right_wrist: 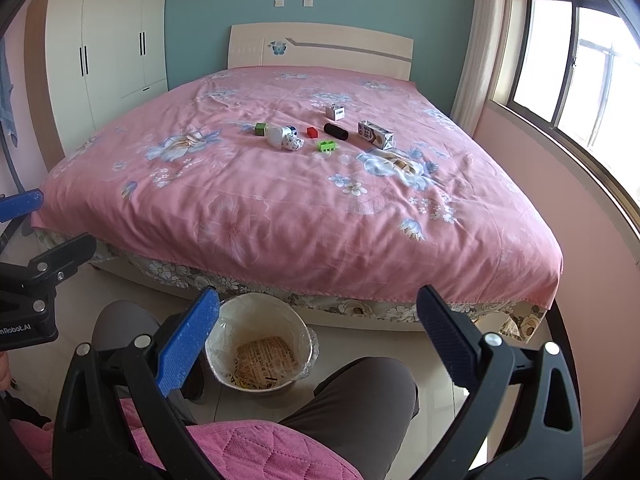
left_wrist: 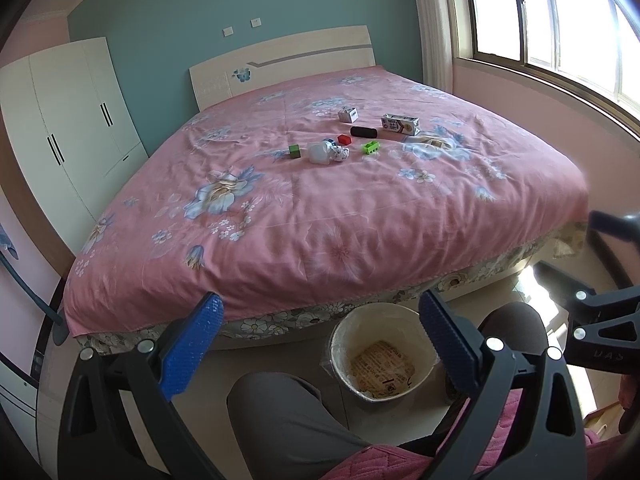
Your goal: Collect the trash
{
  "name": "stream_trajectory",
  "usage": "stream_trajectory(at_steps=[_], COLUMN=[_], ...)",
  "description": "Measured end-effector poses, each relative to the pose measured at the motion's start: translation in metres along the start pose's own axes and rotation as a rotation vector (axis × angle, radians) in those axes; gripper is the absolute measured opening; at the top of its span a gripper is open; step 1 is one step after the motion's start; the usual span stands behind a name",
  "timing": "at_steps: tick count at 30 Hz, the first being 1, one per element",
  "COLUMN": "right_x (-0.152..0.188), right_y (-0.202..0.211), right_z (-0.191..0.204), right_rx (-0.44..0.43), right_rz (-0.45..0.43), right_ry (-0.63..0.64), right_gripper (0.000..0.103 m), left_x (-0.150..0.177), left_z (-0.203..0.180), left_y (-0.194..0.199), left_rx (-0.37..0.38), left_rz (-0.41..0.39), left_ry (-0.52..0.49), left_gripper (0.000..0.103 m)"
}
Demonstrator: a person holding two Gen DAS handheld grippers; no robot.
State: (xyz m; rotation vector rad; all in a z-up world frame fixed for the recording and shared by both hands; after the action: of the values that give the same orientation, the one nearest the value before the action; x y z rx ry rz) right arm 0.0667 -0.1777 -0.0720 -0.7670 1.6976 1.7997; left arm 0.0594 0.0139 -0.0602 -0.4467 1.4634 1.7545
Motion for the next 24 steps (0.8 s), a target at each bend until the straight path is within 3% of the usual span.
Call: stream_trajectory(at_steps=[24], right_x=[0.0005], right_y=[0.0003], right_z=[-0.0007], right_rx=[-0.002], right_rz=[0.001], right_ry=[-0.009], right_gripper=[0.096], left_x=[-0.0023], left_z=[-0.0018], left_y=[0.0005], left_rx=[-0.001], left_rz=[0.002], left_ry=[-0.003], left_gripper=[0.100])
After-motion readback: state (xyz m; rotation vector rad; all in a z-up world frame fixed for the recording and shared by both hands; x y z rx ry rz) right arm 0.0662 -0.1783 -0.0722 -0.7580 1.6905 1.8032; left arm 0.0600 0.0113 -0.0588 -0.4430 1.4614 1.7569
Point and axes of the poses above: each gripper's, at about its wrist camera, not at the fingertips, and y roughly against the way its jaws point, z to its left, x to its underside, the point moved 7 cm from there along -y, roughly the way its jaws point, and after that the axes turned 8 degrees about -y, right-handed, at the moved point
